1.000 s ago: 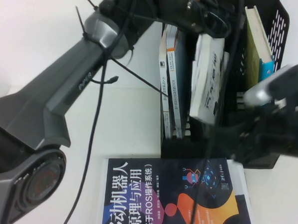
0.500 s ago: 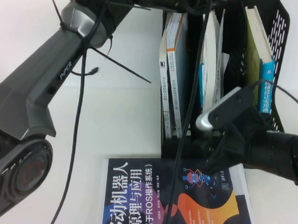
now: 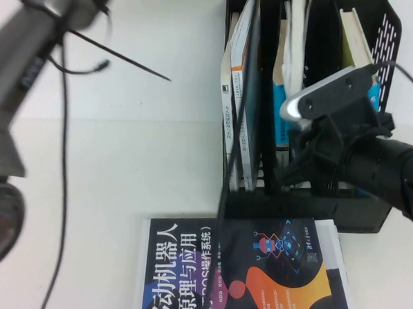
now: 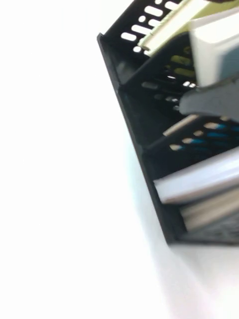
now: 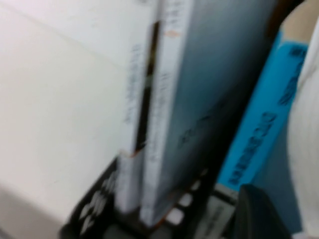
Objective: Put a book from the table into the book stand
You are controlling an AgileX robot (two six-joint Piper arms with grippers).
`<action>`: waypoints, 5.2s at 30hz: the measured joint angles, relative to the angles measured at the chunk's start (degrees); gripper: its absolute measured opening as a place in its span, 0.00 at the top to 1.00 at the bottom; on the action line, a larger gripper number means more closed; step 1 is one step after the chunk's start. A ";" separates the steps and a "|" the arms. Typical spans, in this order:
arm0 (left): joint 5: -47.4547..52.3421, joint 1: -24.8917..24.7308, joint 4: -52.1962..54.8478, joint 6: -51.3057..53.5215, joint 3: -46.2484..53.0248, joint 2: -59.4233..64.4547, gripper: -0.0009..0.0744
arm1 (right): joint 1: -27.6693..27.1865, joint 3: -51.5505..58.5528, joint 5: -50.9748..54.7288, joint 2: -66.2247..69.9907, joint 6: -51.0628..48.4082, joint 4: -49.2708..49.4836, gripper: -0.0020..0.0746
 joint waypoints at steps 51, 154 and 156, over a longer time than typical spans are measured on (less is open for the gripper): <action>26.41 3.50 17.50 2.39 -0.53 -21.89 0.99 | -0.82 -10.31 -12.13 -17.54 -18.05 20.48 0.77; -40.51 18.57 -7.04 30.49 133.43 -107.38 0.99 | -0.93 37.66 54.19 -82.59 138.02 -123.56 0.98; -40.91 20.17 -7.04 31.30 136.88 -110.60 0.99 | -0.93 37.66 54.19 -82.59 138.02 -123.56 0.98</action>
